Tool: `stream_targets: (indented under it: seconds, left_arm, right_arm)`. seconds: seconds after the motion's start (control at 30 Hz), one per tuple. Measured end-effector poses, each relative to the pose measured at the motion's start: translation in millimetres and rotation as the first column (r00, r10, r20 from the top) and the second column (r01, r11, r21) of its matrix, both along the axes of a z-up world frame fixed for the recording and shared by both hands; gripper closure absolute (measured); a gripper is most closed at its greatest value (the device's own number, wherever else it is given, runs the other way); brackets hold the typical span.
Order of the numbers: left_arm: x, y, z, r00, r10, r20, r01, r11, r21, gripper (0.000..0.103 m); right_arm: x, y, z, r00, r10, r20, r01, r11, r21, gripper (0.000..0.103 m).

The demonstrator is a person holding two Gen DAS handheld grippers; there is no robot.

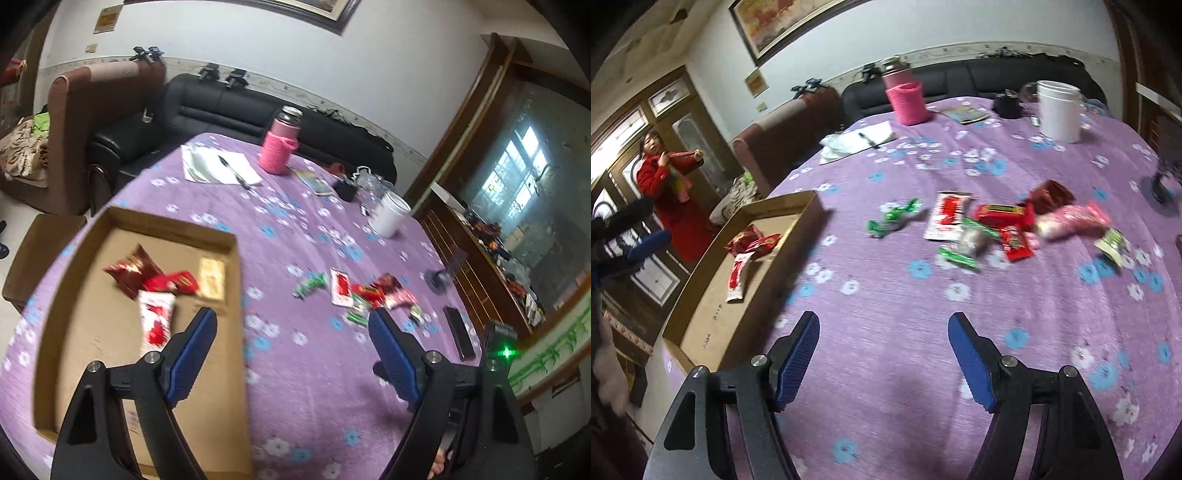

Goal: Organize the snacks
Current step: 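Move both tools back over the snack pile on the tablecloth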

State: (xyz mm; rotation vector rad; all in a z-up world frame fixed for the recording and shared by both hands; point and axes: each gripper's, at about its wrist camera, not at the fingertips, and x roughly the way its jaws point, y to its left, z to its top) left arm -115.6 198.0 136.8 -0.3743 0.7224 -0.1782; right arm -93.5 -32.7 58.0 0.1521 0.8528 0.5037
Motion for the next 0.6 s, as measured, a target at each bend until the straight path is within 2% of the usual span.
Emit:
stream_targets:
  seconds: [0.23, 0.6]
  left_arm:
    - [-13.3, -30.0, -15.3, 1.0, -0.022, 0.004, 0.022, 1.0, 0.007, 0.019]
    - [-11.4, -35.3, -39.1, 0.999, -0.017, -0.051, 0.016, 1.0, -0.021, 0.019]
  right_arm:
    - [-0.4, -20.4, -4.4, 0.999, -0.046, -0.001, 0.046, 0.999, 0.01, 0.027]
    - [5.3, -32.3, -18.1, 0.997, -0.069, -0.03, 0.07, 0.997, 0.032, 0.027]
